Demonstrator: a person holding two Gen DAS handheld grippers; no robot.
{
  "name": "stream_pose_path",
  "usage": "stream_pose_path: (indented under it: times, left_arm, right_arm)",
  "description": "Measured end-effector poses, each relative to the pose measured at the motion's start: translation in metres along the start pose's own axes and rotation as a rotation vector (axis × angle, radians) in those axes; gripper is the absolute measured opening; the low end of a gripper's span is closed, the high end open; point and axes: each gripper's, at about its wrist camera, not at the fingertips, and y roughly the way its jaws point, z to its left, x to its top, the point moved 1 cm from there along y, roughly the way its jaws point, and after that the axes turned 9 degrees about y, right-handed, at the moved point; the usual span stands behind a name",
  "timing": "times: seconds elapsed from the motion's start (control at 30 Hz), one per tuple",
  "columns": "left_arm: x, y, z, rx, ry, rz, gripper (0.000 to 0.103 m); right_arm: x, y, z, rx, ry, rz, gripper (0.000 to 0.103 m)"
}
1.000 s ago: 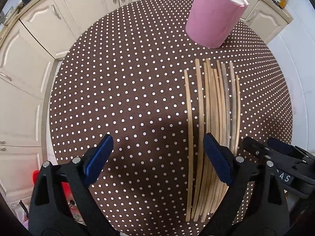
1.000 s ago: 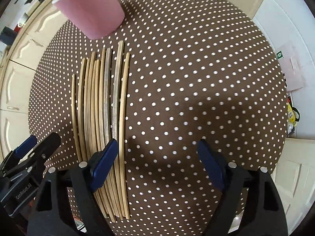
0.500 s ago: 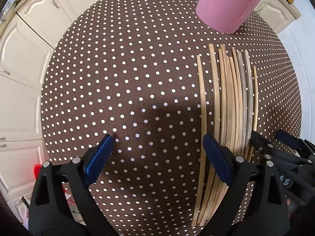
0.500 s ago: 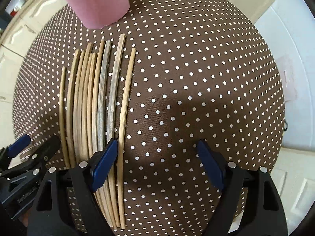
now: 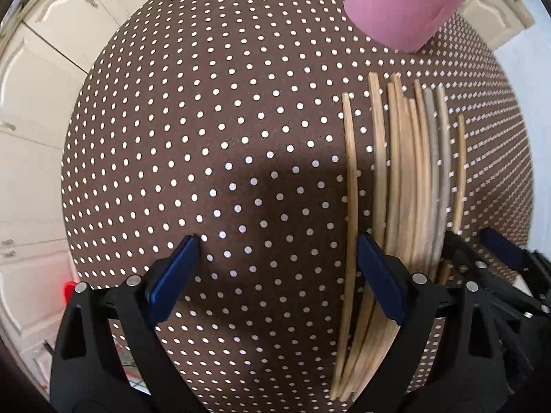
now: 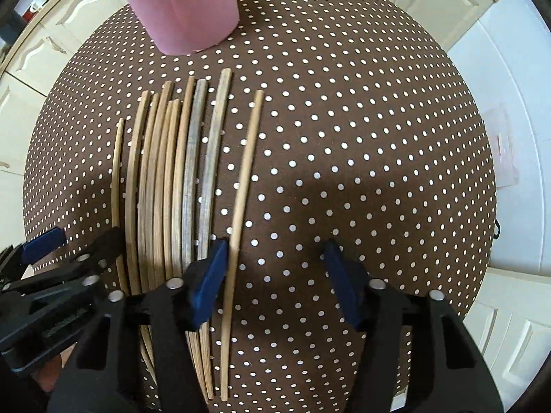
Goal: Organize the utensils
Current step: 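Close the right gripper on one chopstick while the left gripper closes on another, then lift both held chopsticks upright and carry them over the pink cup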
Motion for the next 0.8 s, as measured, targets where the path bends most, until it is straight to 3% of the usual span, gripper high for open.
stream_pose_path:
  times: [0.1,0.17,0.27,0.33,0.43,0.63,0.8]
  left_arm:
    - [0.008,0.004,-0.005,0.012,-0.023,-0.001,0.089]
    - [0.009,0.002,-0.007,0.009,-0.042,-0.014,0.081]
    - [0.014,-0.005,-0.010,0.031,-0.023,-0.049,0.058]
    - [0.020,-0.007,-0.013,0.025,0.001,-0.072,0.023]
    - [0.028,-0.007,-0.013,0.008,0.008,-0.076,0.009]
    - [0.033,-0.003,0.011,-0.075,-0.062,-0.077,0.005]
    - [0.034,-0.005,0.018,-0.078,-0.080,-0.077,0.005]
  right_arm:
    - [0.003,-0.001,0.003,0.005,0.002,-0.001,0.044]
    - [0.003,-0.004,0.002,0.004,0.016,-0.004,0.037]
    - [0.005,-0.003,-0.005,0.007,0.038,-0.003,0.025]
    - [0.008,-0.004,-0.009,0.010,0.056,0.000,0.019]
    - [0.012,-0.003,-0.010,0.013,0.077,0.001,0.013]
    - [0.017,-0.002,-0.029,0.048,0.123,0.003,0.005]
    - [0.017,0.000,-0.054,0.099,0.159,0.001,0.005]
